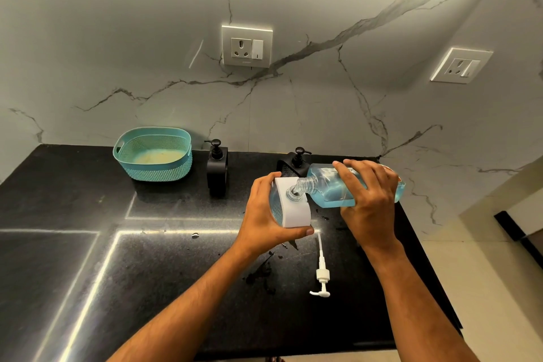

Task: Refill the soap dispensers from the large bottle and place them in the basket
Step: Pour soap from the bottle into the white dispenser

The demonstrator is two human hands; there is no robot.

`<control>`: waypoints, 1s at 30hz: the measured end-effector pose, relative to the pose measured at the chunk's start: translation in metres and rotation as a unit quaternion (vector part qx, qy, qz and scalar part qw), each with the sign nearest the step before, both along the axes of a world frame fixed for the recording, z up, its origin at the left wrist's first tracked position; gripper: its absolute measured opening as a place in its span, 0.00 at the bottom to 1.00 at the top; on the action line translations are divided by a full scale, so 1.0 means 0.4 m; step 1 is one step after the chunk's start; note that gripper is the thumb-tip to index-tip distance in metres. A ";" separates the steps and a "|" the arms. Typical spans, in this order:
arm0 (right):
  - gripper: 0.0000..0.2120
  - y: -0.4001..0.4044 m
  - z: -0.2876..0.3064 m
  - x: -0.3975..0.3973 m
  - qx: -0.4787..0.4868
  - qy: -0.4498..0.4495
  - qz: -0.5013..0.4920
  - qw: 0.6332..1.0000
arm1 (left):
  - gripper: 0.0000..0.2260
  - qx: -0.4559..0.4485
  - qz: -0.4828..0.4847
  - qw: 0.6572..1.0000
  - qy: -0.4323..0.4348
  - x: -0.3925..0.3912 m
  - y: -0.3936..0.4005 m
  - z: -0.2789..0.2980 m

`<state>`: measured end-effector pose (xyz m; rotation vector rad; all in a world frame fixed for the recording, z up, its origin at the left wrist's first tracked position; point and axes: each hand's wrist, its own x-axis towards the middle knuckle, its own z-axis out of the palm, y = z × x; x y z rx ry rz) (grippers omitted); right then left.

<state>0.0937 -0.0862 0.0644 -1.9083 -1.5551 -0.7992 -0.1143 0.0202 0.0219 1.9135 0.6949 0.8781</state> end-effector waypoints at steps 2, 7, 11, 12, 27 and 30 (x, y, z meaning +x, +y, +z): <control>0.37 0.000 -0.002 0.001 -0.003 0.001 -0.002 1.000 | 0.53 0.001 0.001 1.000 0.001 0.000 0.000 0.000; 0.35 -0.002 0.001 -0.002 0.005 -0.006 0.002 1.000 | 0.53 0.000 0.002 1.000 -0.001 0.000 0.000 -0.001; 0.34 -0.001 0.000 -0.003 0.004 -0.005 0.004 1.000 | 0.53 0.000 0.002 1.000 0.001 0.000 0.000 -0.002; 0.33 -0.001 0.000 -0.003 0.004 -0.004 0.004 1.000 | 0.53 0.001 0.002 1.000 0.001 -0.001 0.000 -0.002; 0.36 -0.002 -0.004 0.000 -0.004 -0.003 0.005 1.000 | 0.53 0.000 0.001 1.000 0.000 -0.001 0.000 -0.002; 0.36 -0.001 -0.005 -0.001 -0.006 0.000 0.003 1.000 | 0.53 -0.001 0.003 1.000 -0.002 -0.001 0.000 -0.001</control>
